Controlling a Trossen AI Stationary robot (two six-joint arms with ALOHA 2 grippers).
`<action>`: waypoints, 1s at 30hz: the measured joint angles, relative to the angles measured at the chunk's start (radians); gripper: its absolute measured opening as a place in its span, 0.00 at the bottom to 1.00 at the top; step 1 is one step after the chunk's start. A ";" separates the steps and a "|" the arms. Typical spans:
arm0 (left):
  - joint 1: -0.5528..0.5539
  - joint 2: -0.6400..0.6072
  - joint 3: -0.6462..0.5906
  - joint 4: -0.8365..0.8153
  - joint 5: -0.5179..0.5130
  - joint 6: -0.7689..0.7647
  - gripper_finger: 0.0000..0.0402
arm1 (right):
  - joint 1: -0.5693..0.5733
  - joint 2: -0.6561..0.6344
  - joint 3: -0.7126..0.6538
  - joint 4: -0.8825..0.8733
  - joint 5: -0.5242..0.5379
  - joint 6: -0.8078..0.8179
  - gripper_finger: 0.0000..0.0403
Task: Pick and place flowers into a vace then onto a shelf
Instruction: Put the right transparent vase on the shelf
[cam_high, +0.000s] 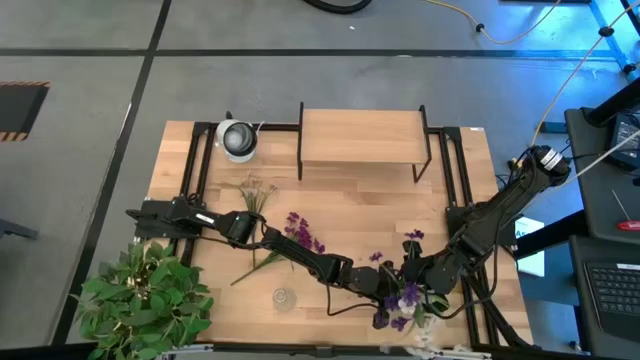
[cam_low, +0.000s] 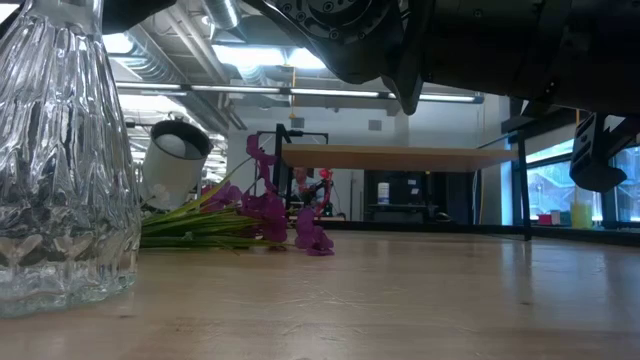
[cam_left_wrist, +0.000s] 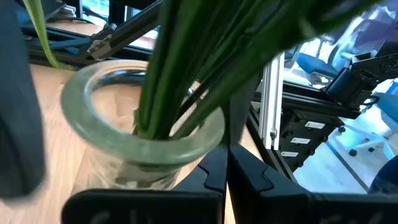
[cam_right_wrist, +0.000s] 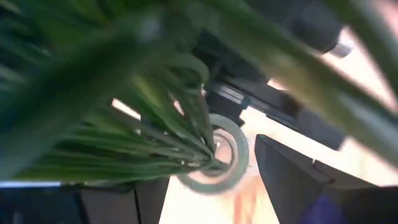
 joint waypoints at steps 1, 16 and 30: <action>0.000 0.000 0.000 0.000 0.002 0.000 0.00 | 0.000 0.000 -0.025 0.041 -0.010 0.016 0.58; 0.002 0.000 -0.002 -0.003 0.015 -0.020 0.01 | 0.000 -0.038 -0.152 0.226 -0.050 0.068 0.38; 0.033 -0.063 0.002 -0.205 0.081 -0.072 0.08 | 0.000 -0.163 -0.154 0.162 -0.026 0.056 0.27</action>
